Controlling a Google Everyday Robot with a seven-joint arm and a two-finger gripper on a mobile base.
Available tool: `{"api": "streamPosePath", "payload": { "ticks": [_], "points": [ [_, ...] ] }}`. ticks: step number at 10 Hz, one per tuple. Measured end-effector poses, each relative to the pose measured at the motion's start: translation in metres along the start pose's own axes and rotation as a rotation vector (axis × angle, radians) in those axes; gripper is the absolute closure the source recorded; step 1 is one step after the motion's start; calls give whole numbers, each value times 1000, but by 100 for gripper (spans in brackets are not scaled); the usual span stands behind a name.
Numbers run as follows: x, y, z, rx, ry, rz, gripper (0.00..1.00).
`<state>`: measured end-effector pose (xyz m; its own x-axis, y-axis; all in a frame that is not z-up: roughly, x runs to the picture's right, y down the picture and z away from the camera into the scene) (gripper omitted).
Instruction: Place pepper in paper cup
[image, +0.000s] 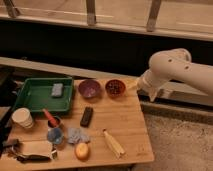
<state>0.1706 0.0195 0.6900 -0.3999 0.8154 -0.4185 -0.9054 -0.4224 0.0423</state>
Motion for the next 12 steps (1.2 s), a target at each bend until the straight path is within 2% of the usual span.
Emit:
{"api": "streamPosePath", "payload": {
  "ticks": [2,5,6,8,9,10,12],
  "points": [
    [18,42,11,2,10,-92,26],
    [55,120,27,-19,36,-250,26],
    [75,151,30,-44,62,-322,26],
    [109,190,30,-106,127,-428,26],
    [127,207,30,-138,165,-485,26],
    [134,214,29,-150,179,-505,26],
    [134,213,29,-150,179,-505,26]
  ]
}}
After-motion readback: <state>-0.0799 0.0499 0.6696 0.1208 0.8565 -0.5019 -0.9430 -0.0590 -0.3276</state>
